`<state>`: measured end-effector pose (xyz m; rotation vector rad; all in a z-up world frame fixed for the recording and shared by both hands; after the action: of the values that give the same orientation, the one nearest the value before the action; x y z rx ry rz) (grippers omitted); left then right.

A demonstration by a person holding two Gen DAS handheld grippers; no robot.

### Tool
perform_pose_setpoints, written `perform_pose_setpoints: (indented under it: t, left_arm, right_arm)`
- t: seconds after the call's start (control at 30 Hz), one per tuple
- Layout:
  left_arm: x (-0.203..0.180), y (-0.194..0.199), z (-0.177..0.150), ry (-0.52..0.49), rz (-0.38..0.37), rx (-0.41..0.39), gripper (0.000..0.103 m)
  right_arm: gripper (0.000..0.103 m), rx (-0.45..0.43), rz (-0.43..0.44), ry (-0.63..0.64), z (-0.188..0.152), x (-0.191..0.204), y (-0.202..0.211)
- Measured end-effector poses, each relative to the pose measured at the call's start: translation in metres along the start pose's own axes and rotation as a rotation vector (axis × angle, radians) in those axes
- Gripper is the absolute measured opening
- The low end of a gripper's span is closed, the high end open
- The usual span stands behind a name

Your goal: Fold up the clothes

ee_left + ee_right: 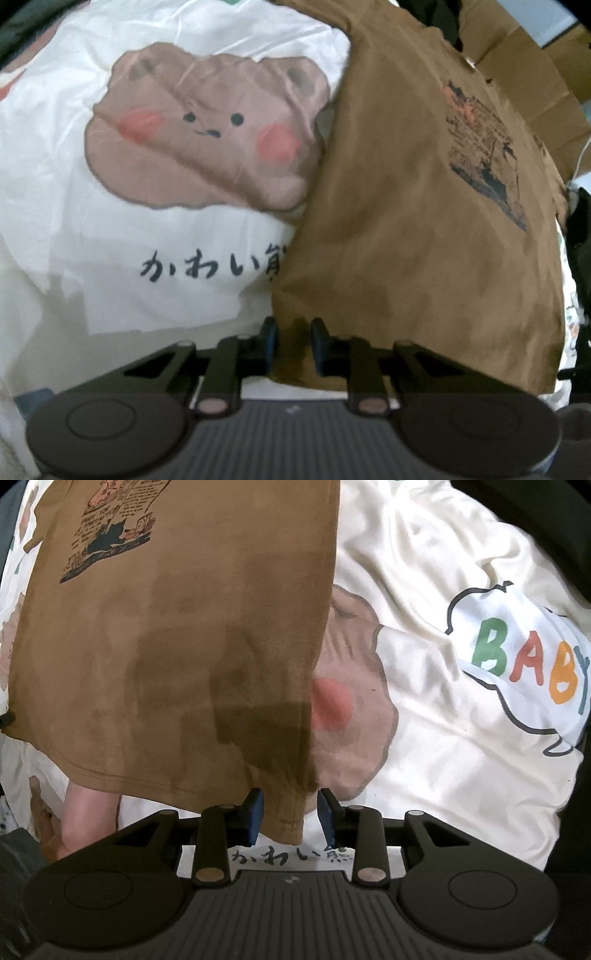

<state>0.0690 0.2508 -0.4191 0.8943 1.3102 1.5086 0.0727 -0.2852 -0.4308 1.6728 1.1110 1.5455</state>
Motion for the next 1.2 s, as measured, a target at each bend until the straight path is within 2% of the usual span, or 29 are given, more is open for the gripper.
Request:
perform_pose_setpoints:
  t: [0.07,0.1,0.2,0.37,0.43,0.57,0.67,0.73,0.8,0.83,0.87,1.0,1.17,1.2]
  left_arm:
    - [0.002,0.000,-0.001,0.001,0.001,0.005,0.011]
    - [0.002,0.000,-0.002,0.001,0.001,0.007,0.009]
    - [0.003,0.003,-0.003,-0.015,0.002,0.015,0.005]
    - [0.003,0.010,-0.004,-0.032,0.014,0.022,0.005]
    - [0.003,0.013,-0.004,-0.030,0.023,0.025,0.015]
    - [0.004,0.026,-0.003,-0.030,0.015,-0.016,0.029]
    - [0.003,0.037,-0.002,-0.029,0.020,-0.038,0.043]
    - [0.003,0.044,0.000,-0.029,0.027,-0.055,0.049]
    - [0.004,0.051,0.003,-0.027,0.030,-0.070,0.055]
    - [0.004,0.055,0.005,-0.024,0.029,-0.080,0.058]
    - [0.004,0.059,0.008,-0.021,0.027,-0.091,0.059]
    - [0.003,0.069,0.020,-0.022,0.023,-0.125,0.061]
    - [0.007,0.088,0.032,-0.019,0.030,-0.166,0.061]
    - [0.008,0.090,0.034,-0.019,0.028,-0.169,0.061]
  right_arm:
    - [0.031,0.017,0.003,0.001,-0.002,0.000,-0.006]
    - [0.023,0.029,0.005,0.002,-0.003,0.001,-0.010]
    - [0.014,0.061,-0.021,0.013,-0.008,0.002,-0.015]
    - [0.012,0.094,-0.053,0.011,-0.012,0.000,-0.015]
    - [0.012,0.108,-0.053,0.010,-0.015,0.001,-0.012]
    - [0.015,0.079,-0.066,0.029,-0.015,0.009,0.005]
    - [0.017,0.053,-0.082,0.051,-0.014,0.016,0.017]
    - [0.021,0.037,-0.102,0.074,-0.013,0.022,0.024]
    - [0.031,0.019,-0.123,0.093,-0.012,0.027,0.030]
    - [0.033,0.006,-0.134,0.109,-0.011,0.031,0.034]
    - [0.037,-0.005,-0.136,0.120,-0.009,0.035,0.037]
    - [0.042,-0.035,-0.153,0.170,-0.007,0.040,0.047]
    - [0.044,-0.073,-0.182,0.210,-0.001,0.036,0.069]
    - [0.044,-0.089,-0.186,0.212,0.012,0.043,0.061]
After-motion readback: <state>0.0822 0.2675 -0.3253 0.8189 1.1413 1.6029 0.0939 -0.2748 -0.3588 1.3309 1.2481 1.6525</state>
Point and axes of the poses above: each gripper's, at about its wrist camera, not at the fingertips, and y roughly against the way its jaws point, x to its left, z to its top, the point moved 8 cm from there along -y, roughly the way its jaws point, and after that the axes turned 15 degrees about z, right-handed, at the moved point
